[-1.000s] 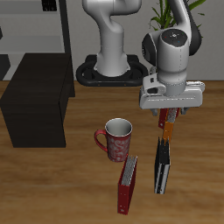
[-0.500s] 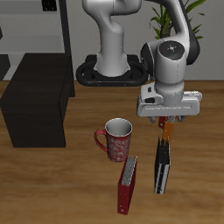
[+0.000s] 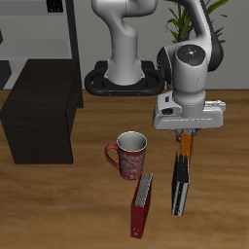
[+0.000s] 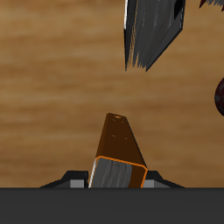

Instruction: Place the orange book flat on top of the shelf and place the left red book flat on top of the shelf

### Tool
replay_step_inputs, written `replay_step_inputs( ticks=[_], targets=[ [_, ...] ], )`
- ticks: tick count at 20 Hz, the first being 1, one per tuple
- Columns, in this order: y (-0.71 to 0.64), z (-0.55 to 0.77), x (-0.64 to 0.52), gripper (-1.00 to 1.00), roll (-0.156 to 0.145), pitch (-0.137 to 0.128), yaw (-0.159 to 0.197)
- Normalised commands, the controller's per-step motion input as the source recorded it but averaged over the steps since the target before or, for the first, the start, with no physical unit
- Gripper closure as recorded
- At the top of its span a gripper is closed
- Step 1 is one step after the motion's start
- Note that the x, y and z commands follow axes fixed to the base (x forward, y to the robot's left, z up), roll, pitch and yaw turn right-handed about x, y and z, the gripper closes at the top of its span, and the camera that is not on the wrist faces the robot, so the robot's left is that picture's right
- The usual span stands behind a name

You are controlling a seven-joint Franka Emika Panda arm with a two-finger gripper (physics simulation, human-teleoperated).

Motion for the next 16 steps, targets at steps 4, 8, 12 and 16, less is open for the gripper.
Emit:
replay_step_inputs(
  ticks=[4,8,12,16],
  targets=[
    [0.13,0.25,-0.01,1.00,0.028,-0.052,-0.003],
    [0.15,0.42,-0.05,1.00,0.029,-0.081,-0.016],
    [0.12,0.41,-0.13,1.00,0.014,-0.059,-0.017],
    [0.11,0.72,-0.30,1.00,0.027,-0.110,-0.003]
  ],
)
